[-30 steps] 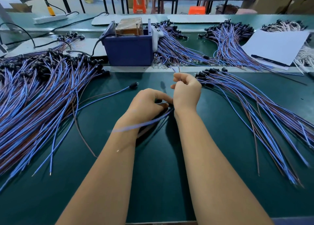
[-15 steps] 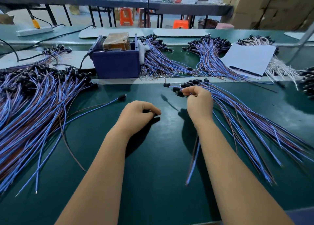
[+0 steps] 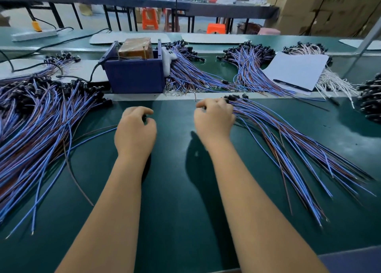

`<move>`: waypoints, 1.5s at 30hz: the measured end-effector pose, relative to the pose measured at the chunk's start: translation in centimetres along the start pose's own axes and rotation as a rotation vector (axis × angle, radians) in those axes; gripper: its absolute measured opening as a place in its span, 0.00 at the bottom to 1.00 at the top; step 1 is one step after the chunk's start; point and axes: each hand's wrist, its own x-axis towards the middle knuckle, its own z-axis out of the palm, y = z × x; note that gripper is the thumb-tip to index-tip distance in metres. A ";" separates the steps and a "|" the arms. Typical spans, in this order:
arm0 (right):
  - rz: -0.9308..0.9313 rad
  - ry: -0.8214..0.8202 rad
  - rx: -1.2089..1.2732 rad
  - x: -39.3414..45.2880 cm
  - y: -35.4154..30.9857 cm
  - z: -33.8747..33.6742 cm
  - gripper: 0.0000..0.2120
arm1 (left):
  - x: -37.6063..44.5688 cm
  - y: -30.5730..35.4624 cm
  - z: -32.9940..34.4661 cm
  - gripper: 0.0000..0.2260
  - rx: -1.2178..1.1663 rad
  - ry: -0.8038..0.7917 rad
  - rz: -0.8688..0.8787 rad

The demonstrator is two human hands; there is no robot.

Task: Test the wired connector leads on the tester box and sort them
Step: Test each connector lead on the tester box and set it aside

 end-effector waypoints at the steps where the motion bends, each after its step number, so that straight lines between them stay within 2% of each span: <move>1: -0.028 -0.083 0.113 -0.5 -0.9 0.9 0.13 | 0.1 -0.2 -0.2 0.15 0.044 -0.004 -0.026; 3: -0.023 -0.290 0.347 -1.5 -2.5 2.6 0.12 | 0.2 -0.4 -0.4 0.20 0.142 -0.051 -0.071; 5: 0.007 -0.381 0.369 -1.9 -3.2 3.9 0.11 | 0.3 -0.4 -0.5 0.23 0.227 -0.104 -0.114; 8: 0.052 -0.305 0.269 -1.7 -3.3 4.7 0.12 | 0.4 -0.4 -0.5 0.22 0.274 -0.143 -0.114; 11: 0.025 -0.273 0.279 -1.7 -3.0 4.7 0.12 | 0.6 -0.6 -0.3 0.17 0.311 -0.158 -0.098; 13: -0.010 -0.286 0.330 -2.1 -2.7 4.6 0.11 | 0.8 -0.8 -0.1 0.15 0.251 -0.127 -0.107; 15: -0.028 -0.304 0.410 -2.2 -2.3 4.3 0.11 | 1.0 -0.8 -0.2 0.14 0.028 -0.038 -0.137; 18: 0.006 -0.293 0.568 -2.2 -2.2 3.9 0.11 | 1.3 -0.1 -0.5 0.10 -0.428 0.065 -0.181; 20: 0.054 -0.308 0.733 -2.4 -2.4 3.7 0.10 | 1.3 0.7 -1.0 0.08 -0.865 0.033 -0.271; 22: 0.110 -0.413 0.946 -2.6 -3.0 3.4 0.11 | 1.1 1.4 -1.7 0.09 -1.363 -0.154 -0.335; 23: 0.141 -0.498 1.046 -2.7 -3.3 3.3 0.14 | 0.9 1.5 -2.1 0.11 -1.529 -0.275 -0.325; 26: 0.187 -0.686 1.244 -2.7 -3.8 3.1 0.22 | 0.2 2.3 -3.0 0.17 -1.729 -0.632 -0.261; 28: 0.186 -0.693 1.342 -2.6 -3.6 2.8 0.22 | -0.3 2.9 -3.2 0.19 -1.626 -0.806 -0.215; 31: 0.274 -0.714 1.402 -2.4 -3.2 1.9 0.16 | -0.9 3.4 -3.0 0.19 -1.249 -1.016 -0.144; 33: 0.372 -0.702 1.403 -2.2 -2.8 1.6 0.11 | -1.1 3.6 -2.8 0.23 -1.015 -1.112 -0.158; 35: 0.384 -0.613 1.438 -2.1 -2.6 1.8 0.09 | -1.4 3.7 -2.5 0.24 -0.866 -1.161 -0.151; 38: 0.335 -0.388 1.417 -1.7 -2.7 2.4 0.06 | -1.3 3.5 -2.2 0.23 -0.806 -1.169 -0.170; 41: 0.270 -0.301 1.230 -1.6 -2.3 2.6 0.08 | -1.0 3.0 -1.7 0.24 -0.765 -1.113 -0.234; 43: 0.199 -0.303 1.029 -1.9 -1.9 2.5 0.09 | -0.9 2.9 -1.1 0.22 -0.743 -1.004 -0.238; 45: 0.160 -0.239 0.896 -2.0 -1.7 2.6 0.11 | -0.9 2.8 -0.6 0.19 -0.709 -0.822 -0.207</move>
